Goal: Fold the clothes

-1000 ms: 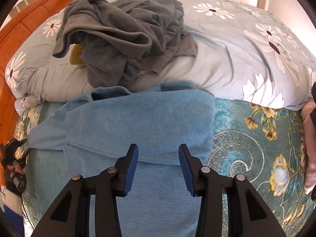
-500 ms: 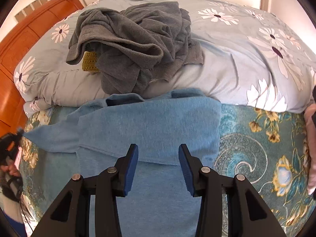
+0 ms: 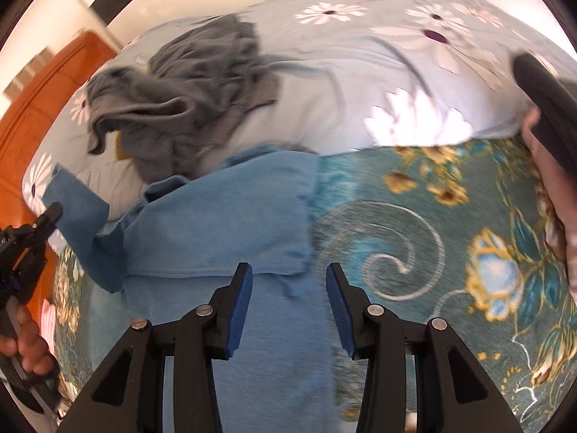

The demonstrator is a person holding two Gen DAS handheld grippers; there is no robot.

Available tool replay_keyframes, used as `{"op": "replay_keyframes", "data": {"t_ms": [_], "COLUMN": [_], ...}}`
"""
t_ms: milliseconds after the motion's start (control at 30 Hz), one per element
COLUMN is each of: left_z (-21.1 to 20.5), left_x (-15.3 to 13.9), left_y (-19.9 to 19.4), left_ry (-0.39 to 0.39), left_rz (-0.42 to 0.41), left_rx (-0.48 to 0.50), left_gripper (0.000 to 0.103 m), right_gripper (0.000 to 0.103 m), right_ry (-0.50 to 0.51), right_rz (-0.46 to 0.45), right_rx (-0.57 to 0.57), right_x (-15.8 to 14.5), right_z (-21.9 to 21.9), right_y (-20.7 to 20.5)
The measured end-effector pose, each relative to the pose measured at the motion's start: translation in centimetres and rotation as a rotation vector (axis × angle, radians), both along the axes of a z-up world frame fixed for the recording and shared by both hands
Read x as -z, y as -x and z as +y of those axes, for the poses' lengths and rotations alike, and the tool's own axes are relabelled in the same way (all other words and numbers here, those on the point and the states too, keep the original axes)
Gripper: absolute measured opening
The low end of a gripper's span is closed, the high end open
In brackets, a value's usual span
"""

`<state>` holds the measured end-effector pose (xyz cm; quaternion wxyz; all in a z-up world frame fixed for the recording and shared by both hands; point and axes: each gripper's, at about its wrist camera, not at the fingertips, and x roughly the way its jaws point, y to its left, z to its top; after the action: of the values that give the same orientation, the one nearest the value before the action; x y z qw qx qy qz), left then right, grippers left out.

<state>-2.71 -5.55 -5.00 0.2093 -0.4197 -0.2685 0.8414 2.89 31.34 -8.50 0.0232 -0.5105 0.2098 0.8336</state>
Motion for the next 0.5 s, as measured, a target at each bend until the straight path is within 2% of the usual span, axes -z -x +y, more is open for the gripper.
{"op": "replay_keyframes", "data": {"t_ms": [133, 267, 367, 500], "left_z": [6.5, 11.0, 13.1, 13.8], "left_x": [1.3, 3.4, 5.2, 7.7], "left_y": [-0.1, 0.0, 0.1, 0.4], "left_ry": [0.022, 0.04, 0.069, 0.106], "left_rz": [-0.035, -0.104, -0.158, -0.224], "left_rx": [0.122, 0.188, 0.225, 0.248], "left_gripper": [0.003, 0.003, 0.003, 0.006], "right_gripper": [0.044, 0.044, 0.044, 0.044], "right_ry": [0.017, 0.049, 0.072, 0.109], "right_rz": [-0.006, -0.01, -0.007, 0.003], "right_rx": [0.051, 0.095, 0.111, 0.116], "right_x": [0.9, 1.8, 2.4, 2.9], "right_z": [2.6, 4.5, 5.0, 5.1], "right_y": [-1.1, -1.7, -1.8, -1.2]}}
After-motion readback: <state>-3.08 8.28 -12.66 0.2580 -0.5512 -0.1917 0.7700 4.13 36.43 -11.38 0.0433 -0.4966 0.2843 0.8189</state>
